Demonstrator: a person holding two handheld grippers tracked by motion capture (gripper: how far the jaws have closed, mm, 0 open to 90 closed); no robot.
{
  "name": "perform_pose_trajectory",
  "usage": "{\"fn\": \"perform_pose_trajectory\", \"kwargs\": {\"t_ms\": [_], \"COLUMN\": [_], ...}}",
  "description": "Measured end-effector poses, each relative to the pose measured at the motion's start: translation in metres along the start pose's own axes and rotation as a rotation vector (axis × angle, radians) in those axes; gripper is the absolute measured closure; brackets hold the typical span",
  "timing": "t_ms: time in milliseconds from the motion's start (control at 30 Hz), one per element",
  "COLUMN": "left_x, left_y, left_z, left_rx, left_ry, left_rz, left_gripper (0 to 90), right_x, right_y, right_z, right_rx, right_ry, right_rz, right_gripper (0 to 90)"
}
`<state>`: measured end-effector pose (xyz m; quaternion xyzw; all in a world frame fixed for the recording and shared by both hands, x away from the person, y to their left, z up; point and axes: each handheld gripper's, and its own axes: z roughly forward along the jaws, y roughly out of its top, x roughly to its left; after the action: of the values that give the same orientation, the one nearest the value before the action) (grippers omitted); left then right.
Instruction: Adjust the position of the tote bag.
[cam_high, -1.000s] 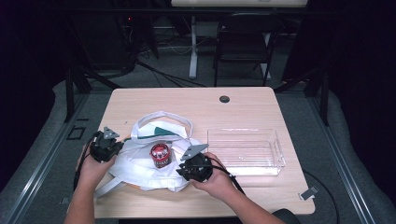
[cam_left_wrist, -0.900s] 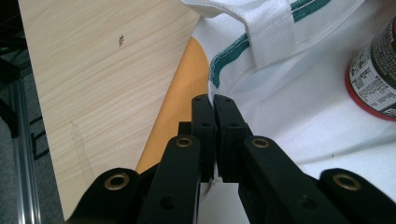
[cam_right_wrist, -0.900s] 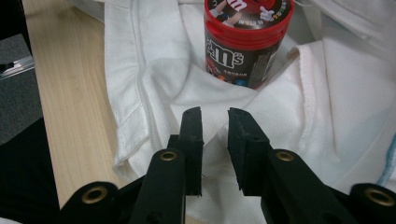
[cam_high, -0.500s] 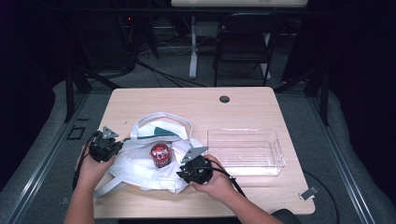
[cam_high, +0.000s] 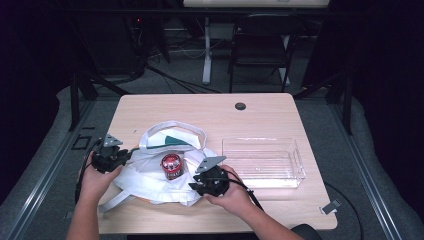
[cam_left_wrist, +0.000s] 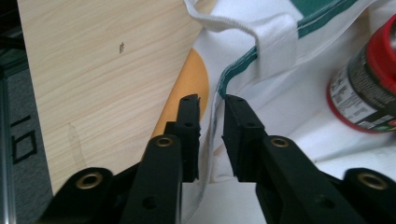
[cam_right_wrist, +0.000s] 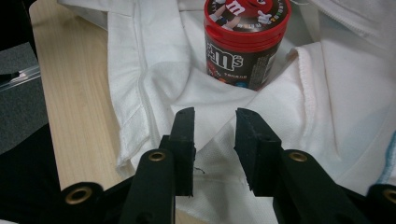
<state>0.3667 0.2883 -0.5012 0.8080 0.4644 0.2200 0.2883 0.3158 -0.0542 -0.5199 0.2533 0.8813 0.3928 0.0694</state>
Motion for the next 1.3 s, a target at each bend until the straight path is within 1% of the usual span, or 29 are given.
{"fn": "perform_pose_trajectory", "kwargs": {"t_ms": [67,133,233,333,467,500,533,633,667,767,833,900,967,1000,1067,1100,1133,1200,1267,1300], "left_x": [0.0,0.0,-0.001,-0.002,-0.003,-0.004,-0.004,-0.005,-0.005,-0.006,-0.006,-0.006,-0.007,-0.007,-0.007,-0.006,-0.005,-0.003,-0.002,-0.002], "left_y": [0.001,0.003,0.006,0.008,0.011,0.011,0.011,0.012,0.013,0.013,0.014,0.014,0.015,0.015,0.015,0.015,0.015,0.015,0.014,0.014], "left_z": [-0.003,-0.006,-0.01,-0.013,-0.016,-0.016,-0.017,-0.018,-0.018,-0.018,-0.019,-0.019,-0.018,-0.019,-0.018,-0.018,-0.018,-0.017,-0.018,-0.018], "left_rx": [-0.005,-0.018,-0.028,-0.036,-0.048,-0.059,-0.047,-0.052,-0.048,-0.058,-0.05,-0.052,-0.063,-0.055,-0.056,-0.039,-0.035,-0.028,-0.033,-0.047], "left_ry": [0.008,0.001,0.004,-0.006,-0.012,-0.005,-0.016,-0.029,-0.031,-0.021,-0.028,-0.027,-0.023,-0.029,-0.022,-0.028,-0.026,-0.03,-0.031,-0.024], "left_rz": [0.001,-0.013,-0.006,-0.008,-0.009,-0.008,-0.004,-0.009,-0.005,-0.005,0.001,0.003,-0.003,-0.001,-0.002,0.001,-0.003,-0.012,-0.022,-0.027], "left_gripper": [71.2,67.6,64.5,61.1,59.5,58.9,58.6,56.9,56.7,56.2,55.8,55.6,55.2,55.0,54.7,54.7,54.7,54.7,54.7,54.7], "right_x": [0.0,-0.001,-0.001,-0.001,-0.001,-0.001,-0.001,-0.001,-0.001,-0.002,-0.002,-0.002,-0.001,-0.001,-0.001,-0.002,-0.002,-0.003,-0.004,-0.005], "right_y": [0.0,0.0,0.001,0.001,0.001,0.001,0.001,0.001,0.001,0.001,0.001,0.001,0.002,0.002,0.002,0.003,0.004,0.005,0.007,0.007], "right_z": [-0.001,-0.001,-0.002,-0.003,-0.003,-0.003,-0.003,-0.003,-0.004,-0.003,-0.003,-0.002,-0.002,-0.002,-0.002,-0.003,-0.003,-0.004,-0.005,-0.006], "right_rx": [-0.002,-0.008,-0.009,-0.015,-0.021,-0.023,-0.023,-0.029,-0.03,-0.036,-0.04,-0.046,-0.049,-0.054,-0.062,-0.068,-0.082,-0.1,-0.105,-0.101], "right_ry": [-0.003,-0.006,-0.009,-0.01,-0.012,-0.011,-0.012,-0.014,-0.016,-0.019,-0.019,-0.018,-0.016,-0.016,-0.01,-0.003,0.003,0.008,0.01,0.018], "right_rz": [-0.001,-0.001,-0.001,-0.001,-0.002,-0.002,-0.003,-0.005,-0.009,-0.014,-0.018,-0.018,-0.034,-0.036,-0.032,-0.038,-0.047,-0.047,-0.04,-0.031], "right_gripper": [66.9,66.2,65.3,64.2,61.8,61.5,61.1,58.9,57.6,54.5,52.4,51.4,50.1,50.0,50.0,50.2,50.4,50.0,50.1,50.0]}}
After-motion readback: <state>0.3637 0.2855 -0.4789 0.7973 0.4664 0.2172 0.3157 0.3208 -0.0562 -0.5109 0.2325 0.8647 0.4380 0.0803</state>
